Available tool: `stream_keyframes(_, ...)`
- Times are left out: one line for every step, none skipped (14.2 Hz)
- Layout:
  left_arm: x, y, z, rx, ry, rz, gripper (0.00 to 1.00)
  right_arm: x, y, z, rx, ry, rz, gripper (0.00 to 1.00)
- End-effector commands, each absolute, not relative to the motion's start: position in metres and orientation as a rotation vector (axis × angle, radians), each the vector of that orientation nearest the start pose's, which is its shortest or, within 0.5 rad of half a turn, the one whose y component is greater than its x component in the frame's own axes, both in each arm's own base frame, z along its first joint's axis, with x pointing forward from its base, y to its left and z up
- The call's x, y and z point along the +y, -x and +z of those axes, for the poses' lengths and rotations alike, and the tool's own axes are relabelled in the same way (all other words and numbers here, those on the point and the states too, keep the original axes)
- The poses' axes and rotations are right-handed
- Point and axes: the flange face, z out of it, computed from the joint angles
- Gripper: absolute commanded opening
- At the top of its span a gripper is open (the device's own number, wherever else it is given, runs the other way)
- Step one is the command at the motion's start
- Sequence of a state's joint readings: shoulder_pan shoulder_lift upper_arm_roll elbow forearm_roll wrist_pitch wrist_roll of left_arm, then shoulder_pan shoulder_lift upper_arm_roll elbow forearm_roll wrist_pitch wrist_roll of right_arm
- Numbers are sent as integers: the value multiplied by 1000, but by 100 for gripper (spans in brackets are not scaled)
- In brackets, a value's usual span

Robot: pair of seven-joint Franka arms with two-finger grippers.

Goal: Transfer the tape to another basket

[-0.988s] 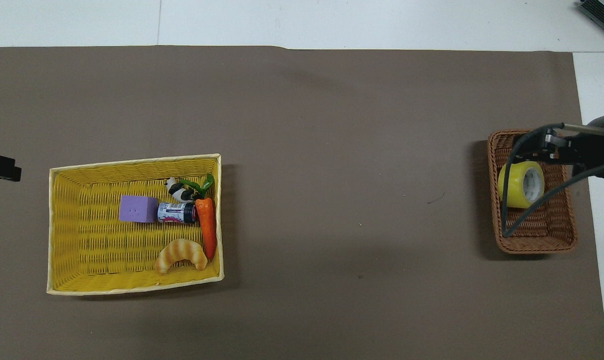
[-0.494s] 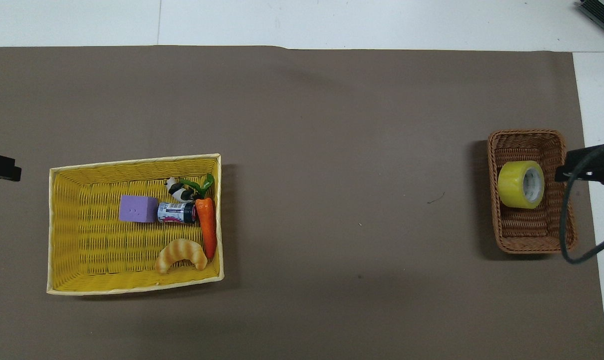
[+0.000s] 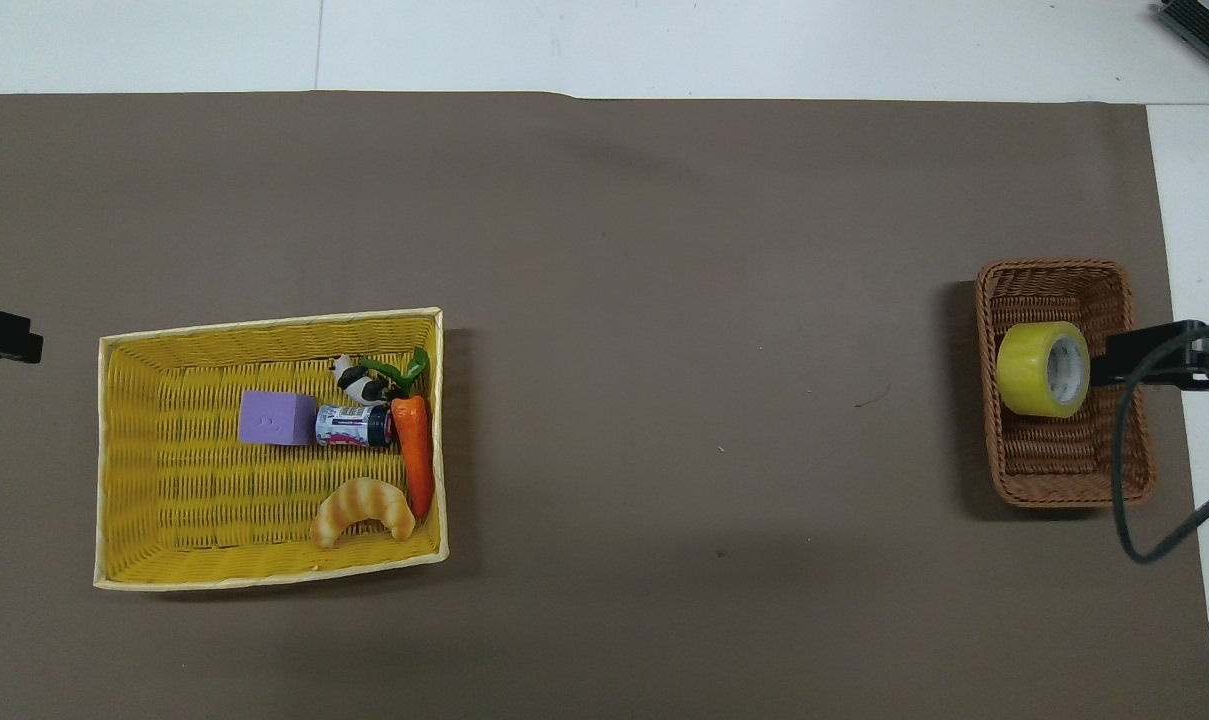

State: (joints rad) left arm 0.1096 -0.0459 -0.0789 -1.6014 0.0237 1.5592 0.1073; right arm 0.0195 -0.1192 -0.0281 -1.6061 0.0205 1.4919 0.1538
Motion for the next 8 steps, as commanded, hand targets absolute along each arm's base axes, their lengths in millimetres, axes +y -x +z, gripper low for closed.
stream_keyframes(19, -532, 635, 113, 3094, -14, 100, -3, -505, 665, 198, 3121, -35, 100)
stream_keyframes(19, -532, 635, 113, 3094, -14, 100, -7, -513, 669, 198, 3123, -37, 100)
stream_keyframes(19, -532, 635, 113, 3094, -14, 100, -10, -522, 672, 205, 3126, -19, 100)
stream_keyframes(19, -532, 635, 113, 3094, -14, 100, -13, -525, 673, 212, 3124, -26, 100)
stream_keyframes(19, -532, 635, 113, 3094, -14, 100, -11, -525, 672, 207, 3121, -42, 100)
stream_keyframes(19, -532, 635, 113, 3094, -14, 100, -9, -523, 669, 200, 3121, -35, 100)
stream_keyframes(19, -532, 635, 113, 3094, -14, 100, -8, -522, 669, 195, 3120, -32, 100)
stream_keyframes(19, -532, 635, 113, 3094, -14, 100, -9, -521, 669, 195, 3121, -33, 100)
